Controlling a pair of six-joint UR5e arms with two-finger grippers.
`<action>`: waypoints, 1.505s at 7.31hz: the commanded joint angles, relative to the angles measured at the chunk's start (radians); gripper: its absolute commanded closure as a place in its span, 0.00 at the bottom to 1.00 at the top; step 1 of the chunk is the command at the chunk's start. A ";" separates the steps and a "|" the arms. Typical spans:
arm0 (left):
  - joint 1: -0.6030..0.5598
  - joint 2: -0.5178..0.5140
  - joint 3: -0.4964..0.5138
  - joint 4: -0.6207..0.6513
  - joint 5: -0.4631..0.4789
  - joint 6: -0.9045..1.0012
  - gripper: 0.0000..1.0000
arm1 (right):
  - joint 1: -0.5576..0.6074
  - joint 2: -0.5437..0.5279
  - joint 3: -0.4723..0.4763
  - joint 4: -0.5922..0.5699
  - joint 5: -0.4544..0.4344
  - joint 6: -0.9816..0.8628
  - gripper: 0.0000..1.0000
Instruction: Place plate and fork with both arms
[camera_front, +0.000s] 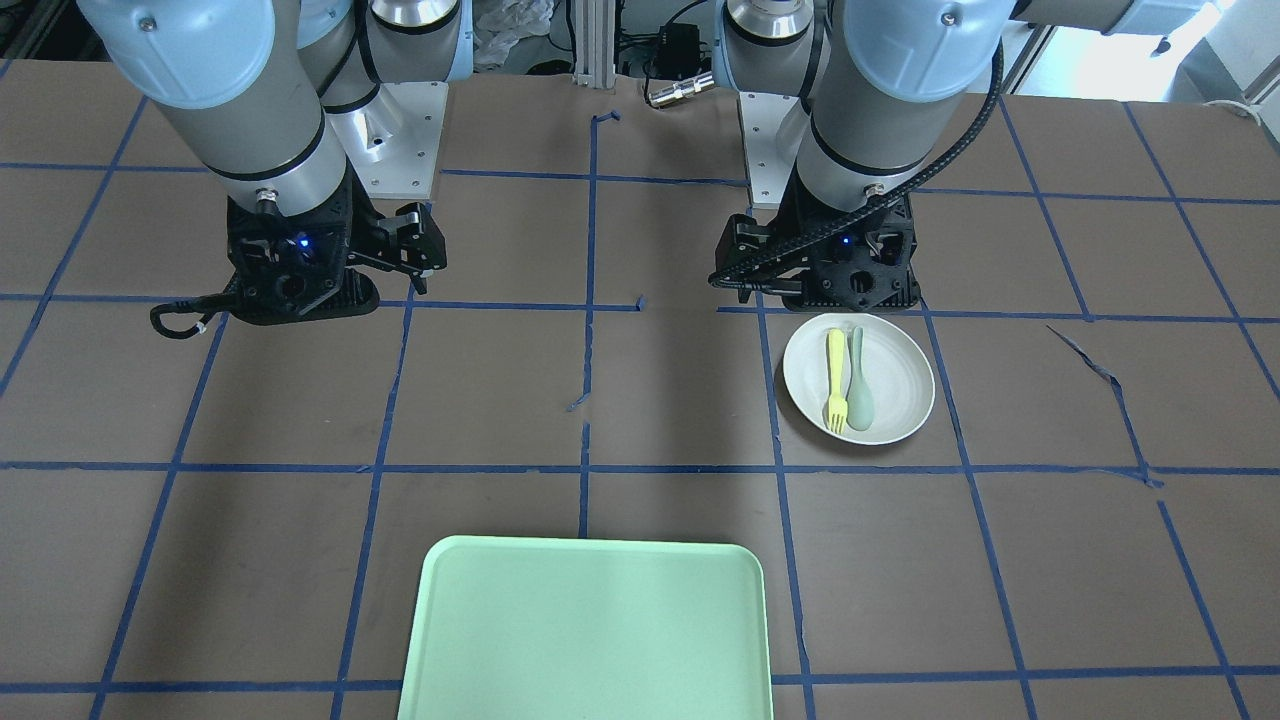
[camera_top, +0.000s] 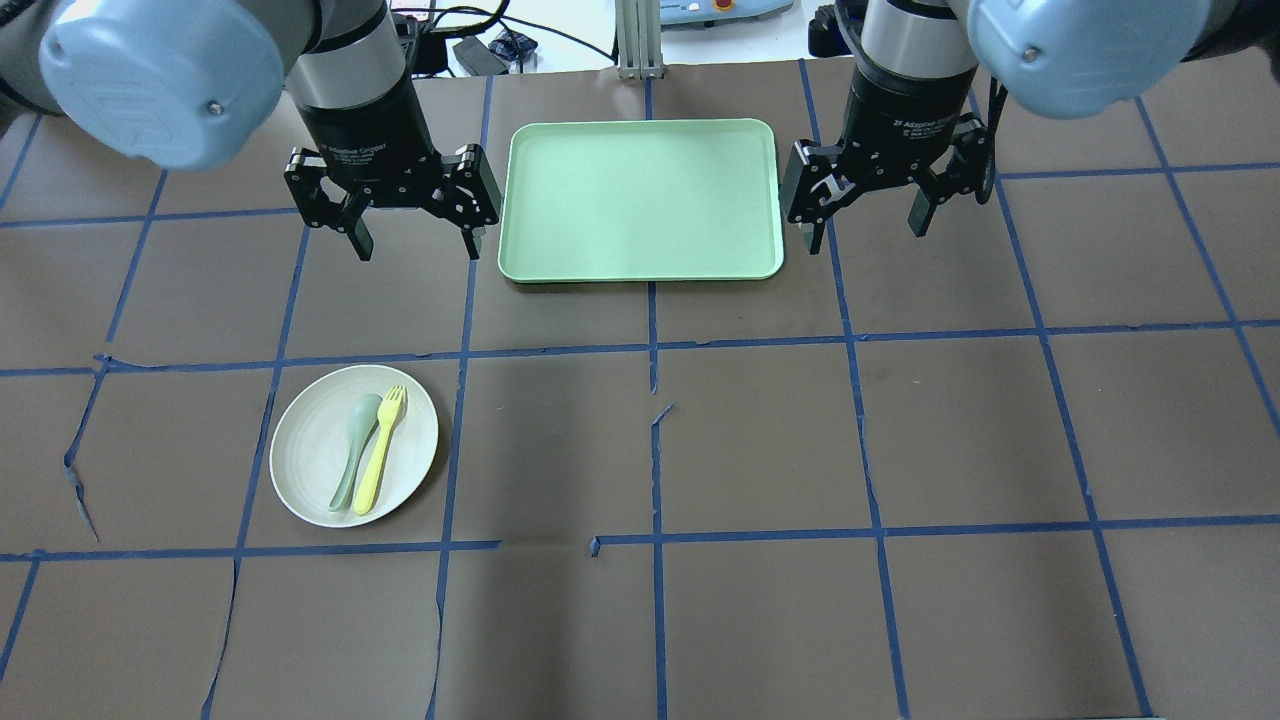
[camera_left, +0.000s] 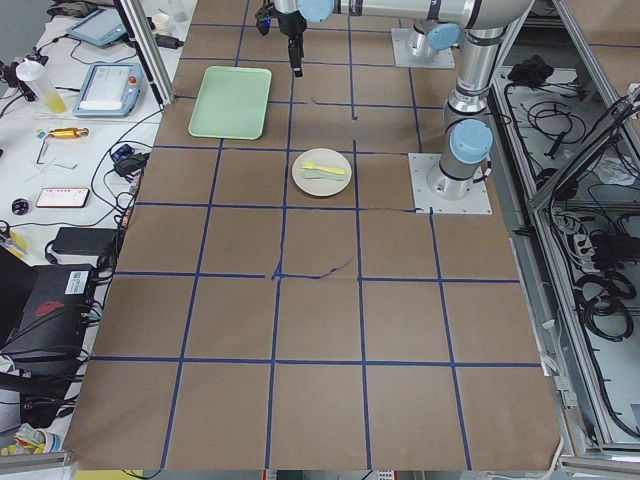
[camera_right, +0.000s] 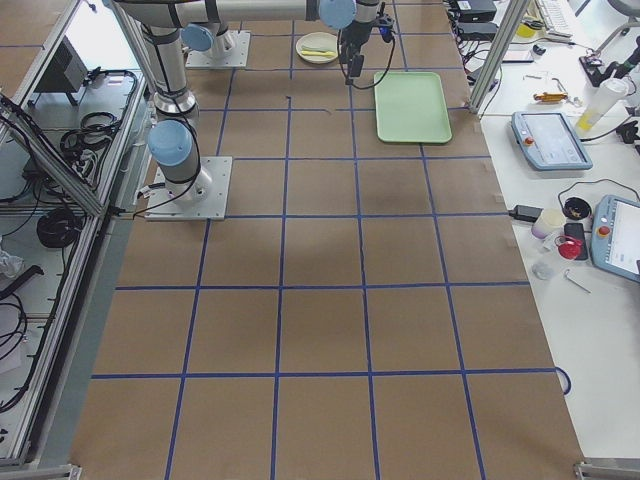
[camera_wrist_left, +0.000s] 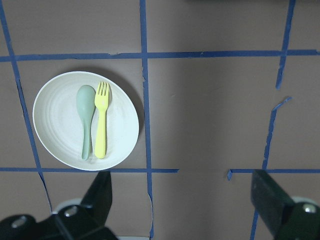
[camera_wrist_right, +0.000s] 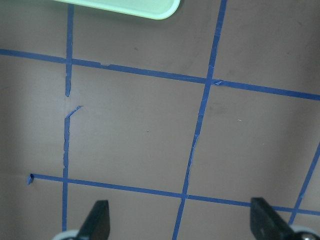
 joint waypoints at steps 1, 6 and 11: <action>-0.008 -0.004 0.001 -0.004 -0.001 0.000 0.00 | 0.000 0.015 0.000 -0.014 0.005 -0.001 0.00; 0.085 0.008 -0.049 -0.006 0.015 0.002 0.00 | 0.000 0.026 0.019 -0.014 0.002 -0.003 0.00; 0.456 -0.009 -0.175 0.084 0.012 0.340 0.00 | 0.009 0.035 0.025 -0.035 0.002 -0.001 0.00</action>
